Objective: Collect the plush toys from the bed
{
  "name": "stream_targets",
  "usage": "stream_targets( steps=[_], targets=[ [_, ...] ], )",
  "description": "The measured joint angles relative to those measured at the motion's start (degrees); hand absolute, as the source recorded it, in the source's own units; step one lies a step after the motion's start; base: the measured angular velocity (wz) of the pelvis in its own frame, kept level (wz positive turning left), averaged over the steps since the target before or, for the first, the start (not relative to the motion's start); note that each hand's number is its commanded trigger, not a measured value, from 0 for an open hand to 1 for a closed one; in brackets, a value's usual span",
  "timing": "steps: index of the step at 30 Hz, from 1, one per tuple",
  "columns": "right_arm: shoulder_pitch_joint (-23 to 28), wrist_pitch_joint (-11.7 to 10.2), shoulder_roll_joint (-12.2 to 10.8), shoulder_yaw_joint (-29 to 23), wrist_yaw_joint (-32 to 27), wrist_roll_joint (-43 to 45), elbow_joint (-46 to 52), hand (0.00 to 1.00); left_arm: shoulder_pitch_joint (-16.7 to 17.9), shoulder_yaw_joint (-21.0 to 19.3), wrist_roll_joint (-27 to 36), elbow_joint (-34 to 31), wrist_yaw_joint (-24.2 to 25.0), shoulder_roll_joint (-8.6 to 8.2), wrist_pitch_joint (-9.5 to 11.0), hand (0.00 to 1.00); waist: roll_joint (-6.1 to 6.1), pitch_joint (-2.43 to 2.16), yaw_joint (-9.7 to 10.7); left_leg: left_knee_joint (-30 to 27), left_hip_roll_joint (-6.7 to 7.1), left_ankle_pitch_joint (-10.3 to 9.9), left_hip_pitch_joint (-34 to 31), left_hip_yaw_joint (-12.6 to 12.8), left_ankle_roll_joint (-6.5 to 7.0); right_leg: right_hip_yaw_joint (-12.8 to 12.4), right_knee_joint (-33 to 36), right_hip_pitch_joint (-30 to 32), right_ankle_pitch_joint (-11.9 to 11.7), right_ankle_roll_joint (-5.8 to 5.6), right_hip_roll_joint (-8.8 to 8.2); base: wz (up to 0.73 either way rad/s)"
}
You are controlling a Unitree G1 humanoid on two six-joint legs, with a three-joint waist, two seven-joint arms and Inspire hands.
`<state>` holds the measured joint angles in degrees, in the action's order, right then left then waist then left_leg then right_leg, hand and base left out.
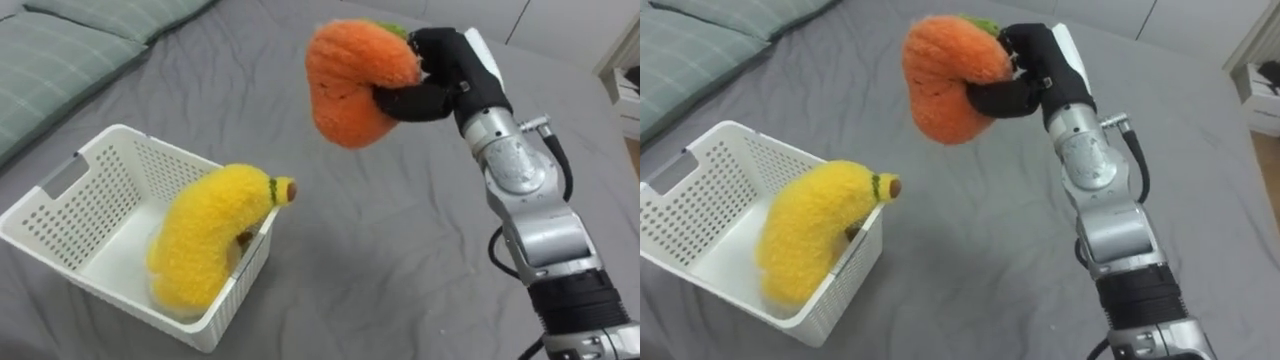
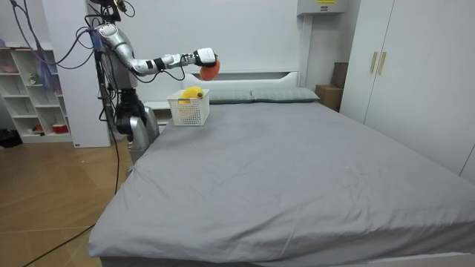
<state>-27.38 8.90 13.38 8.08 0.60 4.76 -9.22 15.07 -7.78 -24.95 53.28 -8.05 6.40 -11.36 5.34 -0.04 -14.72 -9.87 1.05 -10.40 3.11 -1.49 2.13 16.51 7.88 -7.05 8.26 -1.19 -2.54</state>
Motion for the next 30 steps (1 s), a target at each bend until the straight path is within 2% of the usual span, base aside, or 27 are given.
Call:
stream_targets(
  steps=[5, 6, 8, 10, 16, 18, 24, 30],
  targets=[
    [-0.21, 0.41, 0.00, 1.26, -0.08, -0.35, -0.06, 1.00, 0.07, 0.04, -0.59, -0.48, -0.04, -0.41, -1.08, 0.00, 0.23, 0.21, -1.98, -0.92, 0.68, 0.09, -0.07, -2.18, 0.16, 1.90, -0.17, -1.02, 0.07, -0.11, -0.45, 0.21],
    [-0.22, 0.86, -0.01, 1.86, -0.13, -0.16, -0.07, 1.00, -0.19, -0.08, -0.65, -0.46, -0.04, -0.39, -1.26, 0.00, 0.19, 0.25, -2.98, -0.92, 0.79, 0.08, -0.22, -2.39, 0.20, 2.41, -0.16, -1.09, 0.10, -0.16, -0.52, 0.18],
    [-0.61, 1.18, -0.64, 2.07, -0.11, 0.29, -0.68, 1.00, -0.48, -0.61, -0.75, -0.42, 0.11, -0.23, -1.54, 0.00, 0.02, 0.51, -3.26, -1.38, 1.10, 0.08, -0.86, -3.73, 0.20, 2.70, -0.13, -1.21, 0.14, -0.22, -0.59, 0.28],
    [-2.20, 1.32, -1.44, 2.12, -0.06, 1.18, -2.68, 1.00, -1.02, -0.73, -1.05, -0.42, 0.36, -0.33, -1.96, 0.00, 0.10, 0.54, -4.47, -1.87, 1.59, 0.12, -1.54, -4.85, 0.17, 3.10, -0.12, -1.16, 0.57, -0.69, -0.86, 0.28],
    [-4.76, 1.66, -2.37, 6.00, 0.39, 1.32, -5.57, 1.00, -1.54, -0.50, -1.73, -0.43, 0.84, -0.66, -3.01, 0.00, 0.33, 0.70, -6.82, -1.93, 1.95, 0.68, -2.33, -6.67, -0.02, 4.78, -0.12, -1.17, 0.66, -0.71, -1.00, 0.18],
    [-6.59, 2.35, -2.74, 7.05, 1.06, 1.36, -8.25, 1.00, -2.20, -0.46, -1.66, -0.44, 1.02, -1.11, -3.43, 0.00, 0.63, 0.89, -7.72, -1.94, 2.32, 1.01, -2.82, -7.57, -0.02, 5.68, -0.15, -1.01, 0.70, -0.73, -1.19, 0.24],
    [-8.15, 3.24, -3.09, 7.05, 1.44, 1.27, -11.69, 1.00, -3.12, -0.52, -1.57, -0.44, 1.23, -0.90, -3.66, 0.00, 1.42, 1.10, -9.13, -2.76, 3.30, 1.31, -4.23, -9.88, 0.15, 7.50, -0.18, -0.93, 0.86, -0.83, -1.63, 0.20],
    [-8.20, 3.68, -3.53, 8.46, 1.34, 1.74, -13.07, 1.00, -4.06, -0.84, -1.62, -1.32, 1.37, -0.94, -3.68, 0.00, 1.58, 1.03, -10.19, -2.94, 3.94, 1.95, -4.92, -11.76, 0.20, 8.97, -0.17, -0.99, 0.91, -0.91, -1.98, 0.19]
  ],
)
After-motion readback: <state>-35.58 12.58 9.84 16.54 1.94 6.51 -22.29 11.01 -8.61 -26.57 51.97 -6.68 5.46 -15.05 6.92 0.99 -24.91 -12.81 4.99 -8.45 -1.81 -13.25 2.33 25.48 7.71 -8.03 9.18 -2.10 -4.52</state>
